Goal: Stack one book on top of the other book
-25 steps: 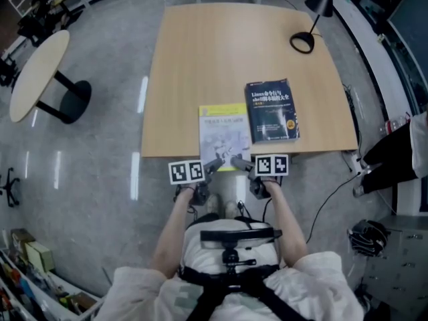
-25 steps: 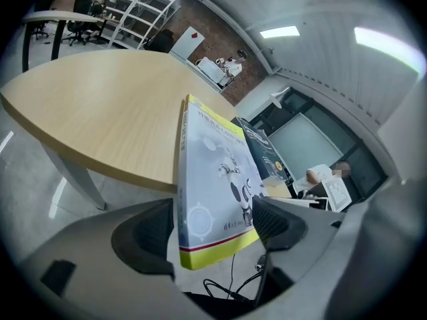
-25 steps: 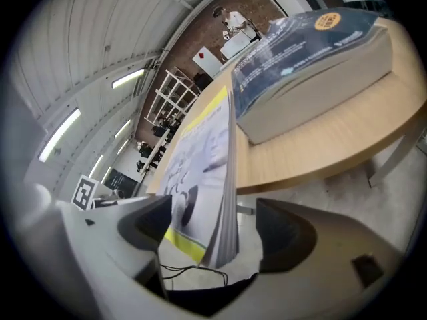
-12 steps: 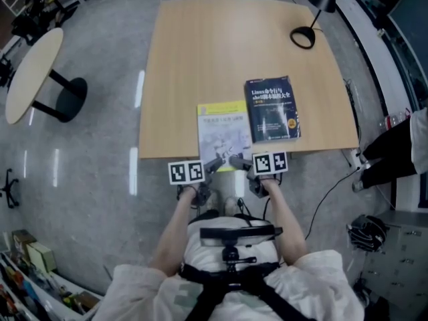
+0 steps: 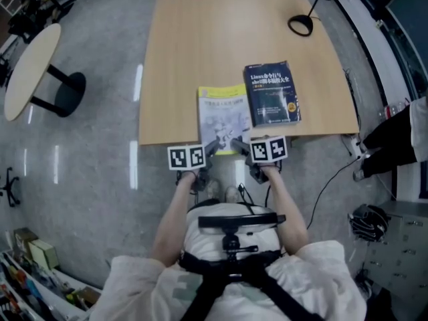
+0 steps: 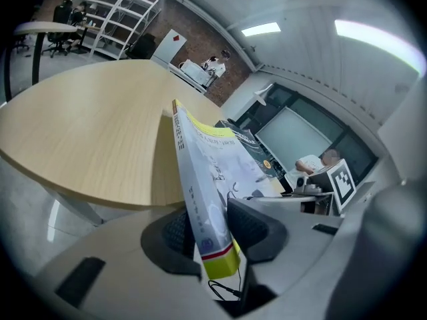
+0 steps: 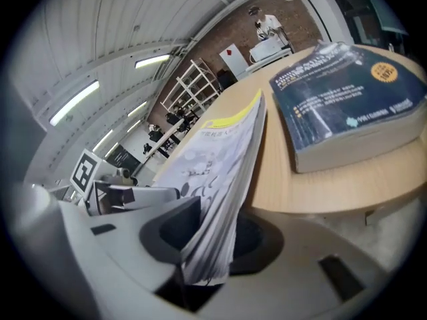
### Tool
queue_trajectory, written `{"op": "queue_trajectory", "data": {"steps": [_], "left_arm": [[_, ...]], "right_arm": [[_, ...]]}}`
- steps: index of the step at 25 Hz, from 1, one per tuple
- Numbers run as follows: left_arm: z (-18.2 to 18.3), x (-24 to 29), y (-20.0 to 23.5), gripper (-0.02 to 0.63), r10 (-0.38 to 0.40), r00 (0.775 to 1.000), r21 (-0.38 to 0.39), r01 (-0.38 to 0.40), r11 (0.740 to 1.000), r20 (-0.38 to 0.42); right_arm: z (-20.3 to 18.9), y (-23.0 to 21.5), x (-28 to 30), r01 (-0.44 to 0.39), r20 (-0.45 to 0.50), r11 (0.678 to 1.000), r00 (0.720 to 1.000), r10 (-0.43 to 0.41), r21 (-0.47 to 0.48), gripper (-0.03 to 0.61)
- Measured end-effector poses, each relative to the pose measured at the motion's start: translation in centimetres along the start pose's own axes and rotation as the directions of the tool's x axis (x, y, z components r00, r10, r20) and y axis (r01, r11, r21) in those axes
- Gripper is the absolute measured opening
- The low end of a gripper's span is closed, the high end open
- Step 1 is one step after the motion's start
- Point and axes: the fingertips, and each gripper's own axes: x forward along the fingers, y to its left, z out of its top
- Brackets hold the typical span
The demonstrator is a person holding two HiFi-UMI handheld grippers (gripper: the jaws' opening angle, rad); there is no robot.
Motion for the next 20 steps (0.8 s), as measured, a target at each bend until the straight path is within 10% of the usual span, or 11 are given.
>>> {"op": "queue_trajectory", "data": {"steps": [20], "left_arm": [[12.1, -2.6, -9.3, 0.127, -0.129, 0.969, 0.218, 0.083, 0.972, 0.209]], "right_arm": [[11.6, 3.2, -7.9, 0.068, 0.28, 0.977, 0.96, -0.008, -0.204, 0.127]]}}
